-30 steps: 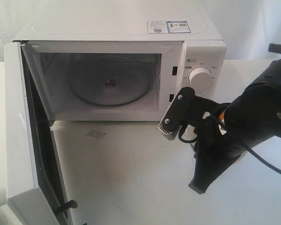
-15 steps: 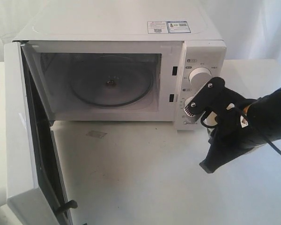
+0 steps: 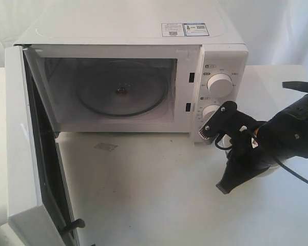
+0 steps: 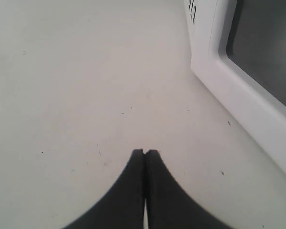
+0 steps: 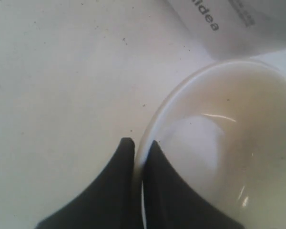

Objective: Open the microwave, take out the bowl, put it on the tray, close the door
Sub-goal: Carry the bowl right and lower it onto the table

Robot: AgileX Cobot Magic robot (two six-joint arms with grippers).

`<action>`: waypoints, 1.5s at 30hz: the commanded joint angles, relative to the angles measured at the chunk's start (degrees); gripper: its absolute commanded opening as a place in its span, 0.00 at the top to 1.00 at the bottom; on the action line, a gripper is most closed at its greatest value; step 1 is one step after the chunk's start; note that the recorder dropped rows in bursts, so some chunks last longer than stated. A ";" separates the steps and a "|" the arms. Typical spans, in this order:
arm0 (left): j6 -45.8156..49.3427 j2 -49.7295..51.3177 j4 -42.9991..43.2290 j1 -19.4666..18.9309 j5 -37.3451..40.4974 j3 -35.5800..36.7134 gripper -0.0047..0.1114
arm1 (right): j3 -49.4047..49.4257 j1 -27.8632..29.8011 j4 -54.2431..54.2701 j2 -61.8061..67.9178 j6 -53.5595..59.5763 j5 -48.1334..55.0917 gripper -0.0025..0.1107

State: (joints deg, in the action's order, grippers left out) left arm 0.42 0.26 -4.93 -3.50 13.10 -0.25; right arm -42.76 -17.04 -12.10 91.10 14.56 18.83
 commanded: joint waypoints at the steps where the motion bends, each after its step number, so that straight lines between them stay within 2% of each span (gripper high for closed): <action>1: 0.08 -0.26 -0.14 0.19 0.20 0.25 0.96 | 0.15 1.80 -1.59 -0.07 0.76 -1.53 0.98; 25: 0.08 -0.26 -0.14 0.19 0.20 0.25 0.96 | 0.15 2.21 -1.70 3.35 0.76 -6.94 0.97; 28: 0.08 -0.26 -0.14 0.19 0.20 0.25 0.96 | 0.15 2.21 -1.70 3.35 0.76 -7.03 0.89; 29: 0.08 -0.26 -0.14 0.19 0.20 0.25 0.96 | 0.15 2.21 -1.70 3.35 0.76 -7.16 0.83; 30: 0.08 -0.26 -0.14 0.19 0.20 0.25 0.96 | 0.15 2.21 -1.70 3.35 0.76 -7.16 0.81; 36: 0.08 -0.26 -0.14 0.19 0.20 0.25 0.96 | 0.15 2.21 -1.70 3.35 0.76 -7.06 0.78; 41: 0.08 -0.26 -0.14 0.19 0.20 0.25 0.96 | 0.15 2.21 -1.70 3.35 0.76 -6.29 0.61; 45: 0.08 -0.26 -0.14 0.19 0.20 0.25 0.96 | 0.15 2.81 -1.70 3.35 0.76 -6.40 0.61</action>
State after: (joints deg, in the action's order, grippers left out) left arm 0.42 0.26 -4.93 -3.50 13.10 -0.25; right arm -42.76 -14.98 -13.45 94.51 14.65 12.25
